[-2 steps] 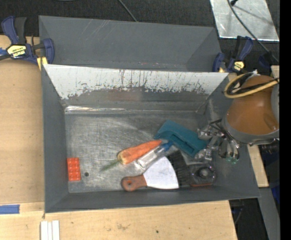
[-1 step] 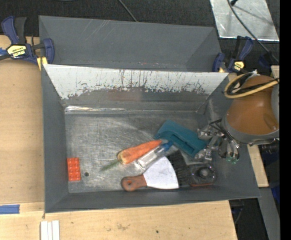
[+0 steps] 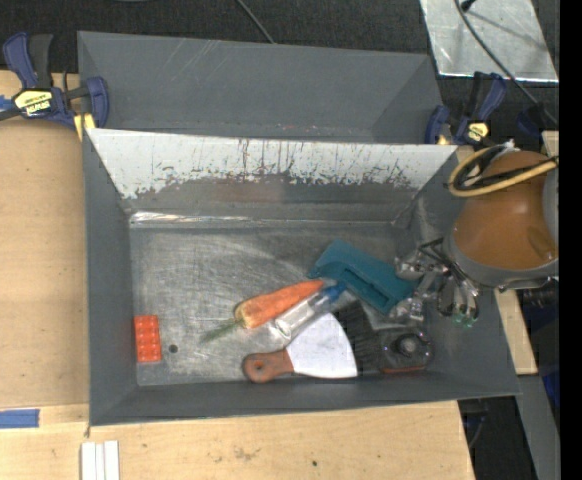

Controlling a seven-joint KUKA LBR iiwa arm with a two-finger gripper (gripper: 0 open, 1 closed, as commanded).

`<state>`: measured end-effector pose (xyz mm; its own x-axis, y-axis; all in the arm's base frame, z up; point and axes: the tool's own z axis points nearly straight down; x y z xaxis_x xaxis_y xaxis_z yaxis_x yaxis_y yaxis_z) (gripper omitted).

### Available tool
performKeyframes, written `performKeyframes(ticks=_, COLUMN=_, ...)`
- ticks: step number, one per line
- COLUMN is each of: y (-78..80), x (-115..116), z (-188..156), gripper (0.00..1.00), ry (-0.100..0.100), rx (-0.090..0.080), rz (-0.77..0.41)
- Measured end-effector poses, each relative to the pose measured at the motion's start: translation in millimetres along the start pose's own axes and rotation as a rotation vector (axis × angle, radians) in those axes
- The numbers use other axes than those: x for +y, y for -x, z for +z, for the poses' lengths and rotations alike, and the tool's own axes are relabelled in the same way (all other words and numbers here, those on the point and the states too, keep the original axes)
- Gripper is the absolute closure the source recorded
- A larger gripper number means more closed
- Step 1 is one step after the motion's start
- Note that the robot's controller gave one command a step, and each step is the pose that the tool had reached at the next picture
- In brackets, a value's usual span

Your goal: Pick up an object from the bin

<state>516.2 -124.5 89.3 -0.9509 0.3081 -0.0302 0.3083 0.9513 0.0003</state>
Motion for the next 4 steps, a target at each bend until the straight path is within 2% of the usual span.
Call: performKeyframes(ticks=4, y=0.0, x=-0.1, z=0.0, gripper=1.0, ry=0.0, rx=0.0, rz=0.0)
